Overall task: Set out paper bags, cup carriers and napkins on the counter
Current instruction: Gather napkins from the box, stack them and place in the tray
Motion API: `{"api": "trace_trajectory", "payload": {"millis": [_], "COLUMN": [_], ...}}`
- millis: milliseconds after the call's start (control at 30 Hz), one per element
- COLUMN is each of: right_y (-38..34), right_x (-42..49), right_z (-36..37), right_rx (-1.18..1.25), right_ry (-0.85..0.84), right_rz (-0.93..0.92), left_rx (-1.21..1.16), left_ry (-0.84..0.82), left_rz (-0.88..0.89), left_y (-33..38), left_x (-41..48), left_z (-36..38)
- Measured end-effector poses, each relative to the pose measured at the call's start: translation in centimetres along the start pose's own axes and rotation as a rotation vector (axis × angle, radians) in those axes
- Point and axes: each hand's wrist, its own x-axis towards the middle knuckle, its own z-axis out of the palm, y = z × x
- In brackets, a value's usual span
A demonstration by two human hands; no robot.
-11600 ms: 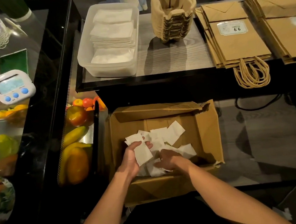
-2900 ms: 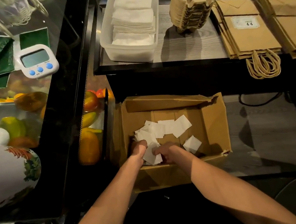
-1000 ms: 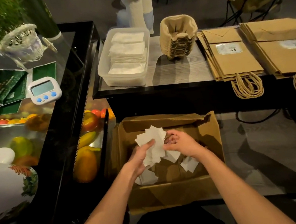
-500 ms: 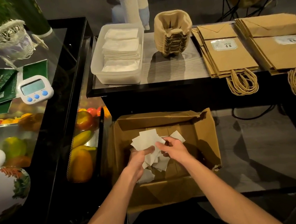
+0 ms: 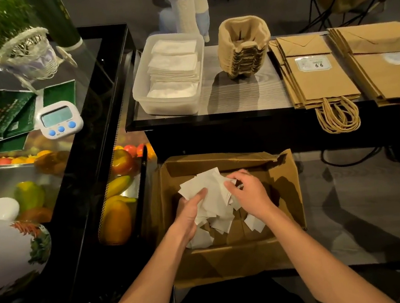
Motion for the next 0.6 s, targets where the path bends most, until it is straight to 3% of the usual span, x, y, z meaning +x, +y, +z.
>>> {"api": "trace_trajectory", "payload": {"millis": [100,300,600], "right_y": [-0.4,-1.5,-1.0], "right_x": [0.6,1.7,1.0], "right_z": [-0.5,-0.4,-0.4], "right_rx": [0.020,0.031,0.209], "right_ry": [0.002,-0.191,-0.118], "right_rz": [-0.054,-0.014,0.093], "left_rx": [0.081,0.290,0.068], "left_ry": [0.020,-0.009,0.041], "left_rz": [0.049,0.111,-0.022], "left_y": [0.3,0.4,0.6], "left_x": [-0.2,0.1,0.5], "left_z": [0.2,0.1,-0.2]}}
